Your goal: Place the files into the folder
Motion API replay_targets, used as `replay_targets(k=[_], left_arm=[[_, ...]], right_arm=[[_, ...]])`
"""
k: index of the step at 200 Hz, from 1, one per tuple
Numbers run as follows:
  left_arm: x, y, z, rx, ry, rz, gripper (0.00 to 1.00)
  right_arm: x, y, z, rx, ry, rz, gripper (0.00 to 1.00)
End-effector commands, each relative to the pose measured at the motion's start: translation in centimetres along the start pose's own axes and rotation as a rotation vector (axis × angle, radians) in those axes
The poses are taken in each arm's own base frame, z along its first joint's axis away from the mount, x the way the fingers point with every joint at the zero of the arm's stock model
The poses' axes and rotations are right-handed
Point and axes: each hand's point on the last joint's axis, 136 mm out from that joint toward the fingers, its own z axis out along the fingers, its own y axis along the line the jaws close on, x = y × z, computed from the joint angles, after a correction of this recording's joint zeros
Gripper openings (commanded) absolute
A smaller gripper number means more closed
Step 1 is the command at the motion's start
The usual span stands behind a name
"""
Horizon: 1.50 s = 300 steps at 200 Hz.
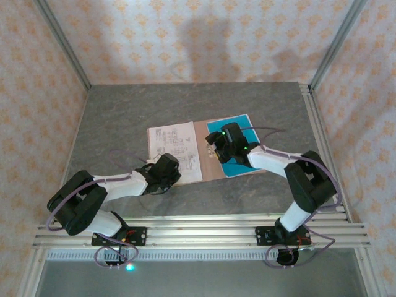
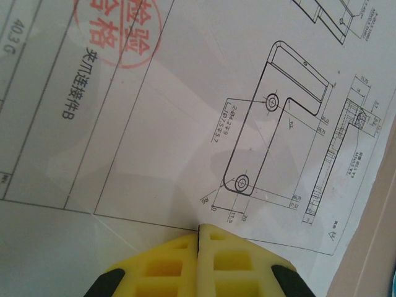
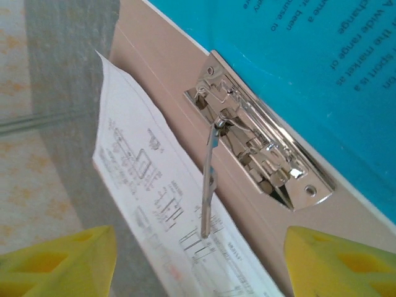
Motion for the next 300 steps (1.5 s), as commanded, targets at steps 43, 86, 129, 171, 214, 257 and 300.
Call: replay_targets(k=[43, 86, 129, 171, 214, 257, 300], left_arm=[[0.6, 6.4, -0.1, -0.243, 0.023, 0.056, 0.0], [0.5, 6.6, -0.1, -0.249, 0.025, 0.067, 0.0], [0.3, 6.8, -0.5, -0.252, 0.019, 0.068, 0.0], [0.1, 7.1, -0.8, -0.254, 0.018, 0.069, 0.0], [0.0, 7.3, -0.9, -0.257, 0.022, 0.069, 0.0], [-0.2, 7.3, -1.1, -0.258, 0.021, 0.077, 0.0], [-0.5, 6.9, -1.3, -0.262, 0.016, 0.093, 0.0]], right_arm=[[1.5, -0.2, 2.2, -0.03, 0.044, 0.179, 0.68], [0.8, 2.3, 3.0, -0.058, 0.026, 0.199, 0.65], [-0.7, 4.8, 4.4, -0.075, 0.006, 0.214, 0.61], [-3.4, 7.0, 6.5, -0.108, -0.025, 0.23, 0.59], [-5.1, 8.0, 10.1, -0.093, -0.003, 0.249, 0.57], [-6.4, 11.8, 8.9, -0.188, -0.02, 0.21, 0.61], [-8.4, 14.7, 4.2, -0.253, -0.063, 0.12, 0.67]])
